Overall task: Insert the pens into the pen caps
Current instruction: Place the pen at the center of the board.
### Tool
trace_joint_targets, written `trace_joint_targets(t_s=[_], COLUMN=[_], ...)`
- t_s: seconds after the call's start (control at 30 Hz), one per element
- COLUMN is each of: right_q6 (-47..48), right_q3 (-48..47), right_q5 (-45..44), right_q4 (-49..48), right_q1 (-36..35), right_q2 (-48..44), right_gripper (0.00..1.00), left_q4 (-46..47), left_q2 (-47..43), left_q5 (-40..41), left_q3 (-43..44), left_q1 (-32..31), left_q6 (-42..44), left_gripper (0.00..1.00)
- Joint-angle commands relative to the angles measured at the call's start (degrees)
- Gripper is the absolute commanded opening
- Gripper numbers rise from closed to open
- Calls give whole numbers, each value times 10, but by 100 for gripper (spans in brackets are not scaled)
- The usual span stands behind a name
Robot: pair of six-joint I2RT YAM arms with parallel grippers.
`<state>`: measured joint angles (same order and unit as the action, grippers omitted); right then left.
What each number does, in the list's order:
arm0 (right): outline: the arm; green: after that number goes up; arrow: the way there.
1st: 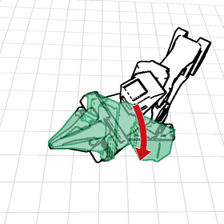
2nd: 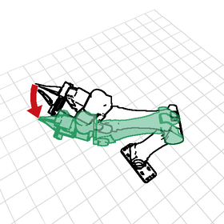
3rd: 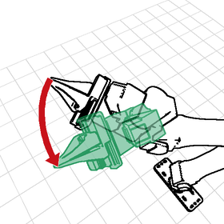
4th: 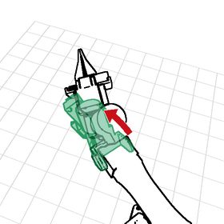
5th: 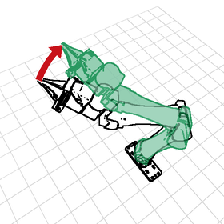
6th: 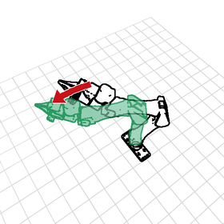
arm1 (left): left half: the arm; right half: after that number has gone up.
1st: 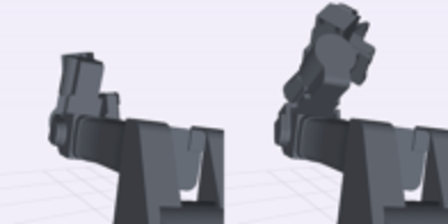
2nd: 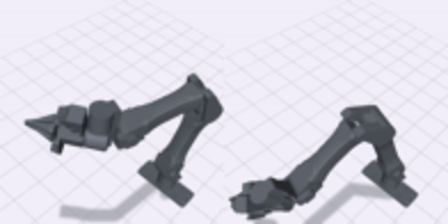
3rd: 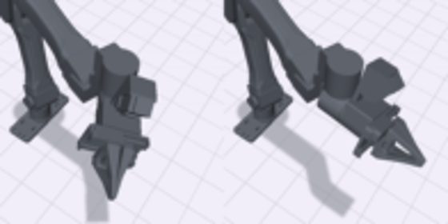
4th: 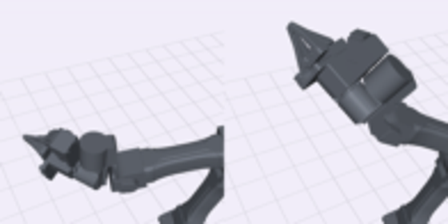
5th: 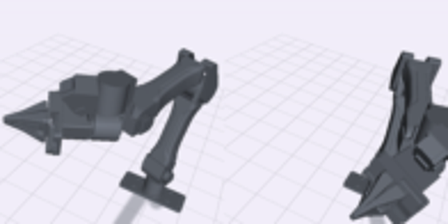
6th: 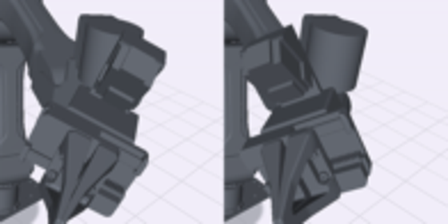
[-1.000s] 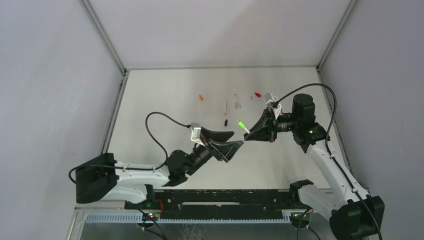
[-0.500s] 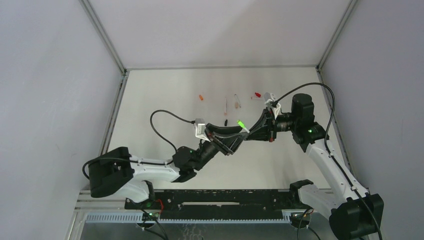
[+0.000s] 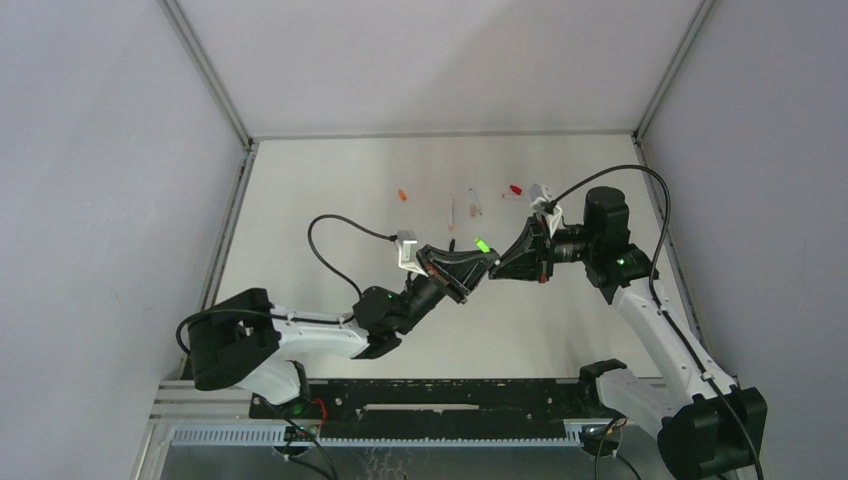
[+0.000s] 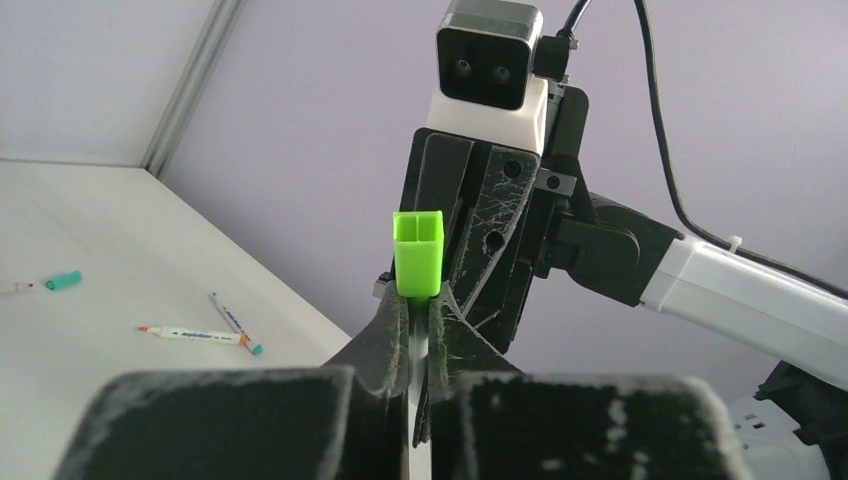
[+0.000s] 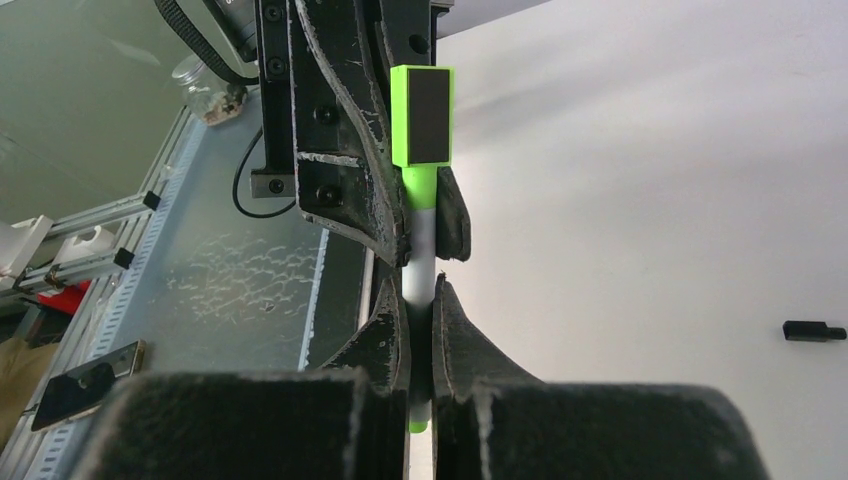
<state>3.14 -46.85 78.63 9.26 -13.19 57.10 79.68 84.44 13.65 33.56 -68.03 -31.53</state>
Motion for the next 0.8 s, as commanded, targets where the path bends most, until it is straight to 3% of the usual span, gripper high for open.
trace_joint_targets(t_s=[0.0,0.1,0.27,0.4,0.53,0.63,0.7,0.77], right_q6=[1,10,32,56,91,140,143,143], right_q3=[0,0,0,0,-5,-18,-18,-18], right_q5=[14,14,7,-4,-24,-55,-70,-81], right_q4=[-16,-8,8,24,52,95,97,96], right_q1=[-1,-1,0,2,8,15,23,30], right_q2=[-1,-2,-5,-6,-8,-10,-12,-11], right_gripper=[0,3,42,60,66,66,66,67], left_q4=[15,15,15,8,-12,-80,-182,-351], left_q2=[7,3,-13,-30,-52,-88,-120,-153], left_q5=[-5,-2,12,23,23,-4,-26,-39], left_q3=[22,14,-20,-64,-115,-147,-148,-121], left_q1=[6,8,17,34,65,110,147,182], left_q6=[0,0,-12,-39,-73,-95,-112,-116], left_gripper=[0,0,0,0,0,0,0,0])
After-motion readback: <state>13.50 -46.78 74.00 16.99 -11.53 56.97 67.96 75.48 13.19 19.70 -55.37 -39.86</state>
